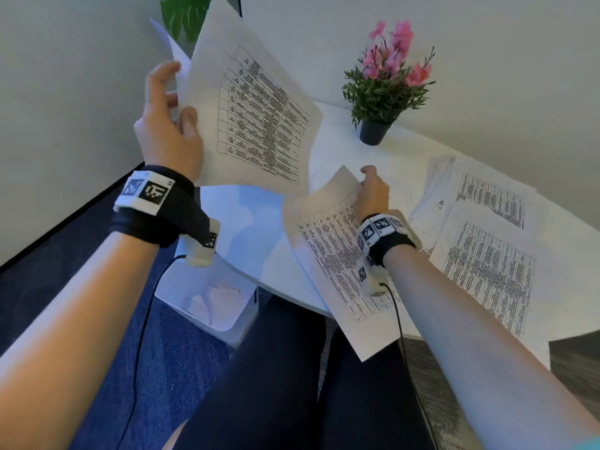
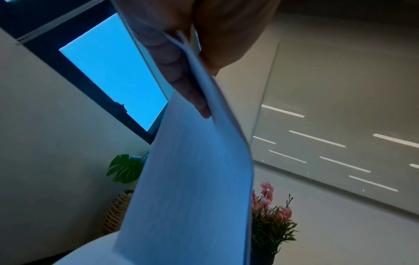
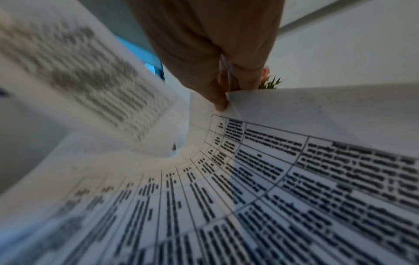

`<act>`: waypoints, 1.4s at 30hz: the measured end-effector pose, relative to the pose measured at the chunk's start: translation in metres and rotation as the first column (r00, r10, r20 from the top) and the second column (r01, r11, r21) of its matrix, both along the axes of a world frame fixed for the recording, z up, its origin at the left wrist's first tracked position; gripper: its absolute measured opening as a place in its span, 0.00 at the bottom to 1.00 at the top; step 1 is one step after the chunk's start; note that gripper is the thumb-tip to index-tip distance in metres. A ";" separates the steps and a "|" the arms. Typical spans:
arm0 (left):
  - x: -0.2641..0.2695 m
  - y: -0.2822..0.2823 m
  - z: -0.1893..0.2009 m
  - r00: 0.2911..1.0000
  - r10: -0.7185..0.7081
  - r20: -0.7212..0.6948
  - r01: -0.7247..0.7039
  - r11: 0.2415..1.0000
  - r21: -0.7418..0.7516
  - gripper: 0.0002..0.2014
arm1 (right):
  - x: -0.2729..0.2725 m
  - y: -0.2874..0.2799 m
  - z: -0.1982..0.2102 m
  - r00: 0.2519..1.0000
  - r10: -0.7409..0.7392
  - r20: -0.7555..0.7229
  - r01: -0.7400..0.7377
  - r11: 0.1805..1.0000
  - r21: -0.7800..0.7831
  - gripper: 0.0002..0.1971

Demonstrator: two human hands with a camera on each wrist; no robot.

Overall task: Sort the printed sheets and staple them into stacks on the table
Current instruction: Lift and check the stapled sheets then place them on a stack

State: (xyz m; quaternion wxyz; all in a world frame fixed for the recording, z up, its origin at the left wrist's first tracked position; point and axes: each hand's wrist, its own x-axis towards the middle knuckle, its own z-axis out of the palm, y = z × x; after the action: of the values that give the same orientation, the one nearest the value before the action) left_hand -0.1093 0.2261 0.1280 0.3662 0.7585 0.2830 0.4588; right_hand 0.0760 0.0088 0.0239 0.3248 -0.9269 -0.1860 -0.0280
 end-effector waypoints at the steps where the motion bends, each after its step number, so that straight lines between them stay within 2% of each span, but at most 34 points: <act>1: 0.000 -0.002 0.000 1.000 0.001 0.023 -0.001 1.000 0.009 0.23 | -0.002 0.003 -0.004 1.000 0.000 -0.012 -0.001 0.998 -0.057 0.23; 4: 0.001 -0.001 0.000 0.998 0.033 0.054 -0.036 0.998 0.058 0.18 | -0.003 0.000 -0.013 1.000 0.015 0.027 -0.007 0.961 -0.276 0.26; 7: 0.000 0.007 0.004 0.984 0.062 0.169 -0.080 0.991 0.106 0.18 | 0.004 -0.016 -0.009 1.000 0.014 -0.022 -0.021 0.936 -0.352 0.23; 10: 0.002 0.009 0.018 0.964 0.017 0.265 -0.050 0.992 0.116 0.16 | 0.015 -0.041 -0.001 0.994 -0.101 -0.040 0.068 0.867 -0.493 0.23; 11: 0.004 0.009 0.022 0.965 -0.004 0.261 -0.024 0.994 0.106 0.16 | 0.019 -0.050 0.000 0.984 -0.165 -0.073 0.101 0.841 -0.532 0.24; 13: 0.010 0.004 0.022 0.983 -0.044 0.178 0.036 0.998 0.051 0.23 | 0.023 -0.066 0.004 0.950 -0.258 -0.175 0.118 0.817 -0.564 0.24; 15: 0.017 -0.004 0.012 0.991 -0.112 0.076 0.113 0.994 -0.008 0.31 | 0.024 -0.081 0.001 0.941 -0.235 -0.242 0.053 0.811 -0.583 0.21; 16: 0.021 -0.009 0.006 0.983 -0.172 0.061 0.174 0.984 -0.043 0.33 | 0.024 -0.085 -0.001 0.942 -0.214 -0.260 0.028 0.818 -0.574 0.18; 18: 0.029 -0.021 0.002 0.954 -0.291 0.067 0.296 0.952 -0.081 0.33 | 0.025 -0.090 -0.005 0.939 -0.213 -0.269 0.040 0.848 -0.528 0.20; 21: 0.041 -0.038 0.025 0.919 -0.390 0.047 0.387 0.920 0.067 0.32 | 0.024 -0.090 -0.002 0.913 -0.257 -0.318 0.085 0.880 -0.467 0.21; 24: 0.054 -0.053 0.055 0.847 -0.498 0.189 0.468 0.865 0.181 0.32 | 0.026 -0.095 0.000 0.898 -0.256 -0.357 0.098 0.909 -0.405 0.13; 26: 0.061 -0.058 0.060 0.795 -0.502 0.340 0.495 0.861 0.113 0.33 | 0.031 -0.101 0.001 0.890 -0.243 -0.386 0.132 0.947 -0.291 0.09; 28: 0.065 -0.057 0.046 0.796 -0.467 0.385 0.531 0.845 -0.072 0.35 | 0.035 -0.110 0.003 0.859 -0.287 -0.423 0.234 0.957 -0.174 0.15; 30: 0.066 -0.051 0.019 0.862 -0.432 0.267 0.491 0.842 -0.222 0.37 | 0.036 -0.120 0.009 0.828 -0.314 -0.464 0.314 0.946 -0.080 0.18; 32: 0.062 -0.047 -0.016 0.901 -0.432 0.041 0.426 0.860 -0.281 0.36 | 0.038 -0.132 0.014 0.814 -0.311 -0.490 0.358 0.934 0.001 0.19; 34: 0.056 -0.046 -0.049 0.887 -0.426 -0.178 0.353 0.874 -0.335 0.36 | 0.038 -0.142 0.017 0.813 -0.313 -0.491 0.385 0.921 0.051 0.19; 36: 0.050 -0.043 -0.080 0.849 -0.423 -0.317 0.286 0.872 -0.396 0.37 | 0.035 -0.147 0.020 0.806 -0.328 -0.493 0.418 0.905 0.081 0.20; 38: 0.045 -0.040 -0.101 0.791 -0.450 -0.414 0.270 0.864 -0.424 0.39 | 0.029 -0.150 0.025 0.797 -0.329 -0.507 0.452 0.881 0.140 0.21; 40: 0.042 -0.041 -0.113 0.750 -0.488 -0.447 0.287 0.849 -0.444 0.41 | 0.025 -0.151 0.029 0.808 -0.317 -0.496 0.455 0.871 0.184 0.19; 42: 0.041 -0.044 -0.119 0.757 -0.500 -0.420 0.278 0.829 -0.486 0.44 | 0.020 -0.146 0.033 0.840 -0.271 -0.470 0.413 0.881 0.231 0.19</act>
State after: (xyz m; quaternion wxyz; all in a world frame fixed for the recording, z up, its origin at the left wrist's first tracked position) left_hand -0.0681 0.1823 0.0085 0.5074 0.8074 0.2912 0.0760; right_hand 0.0959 -0.1369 0.0565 0.4942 -0.8625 0.0671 0.0854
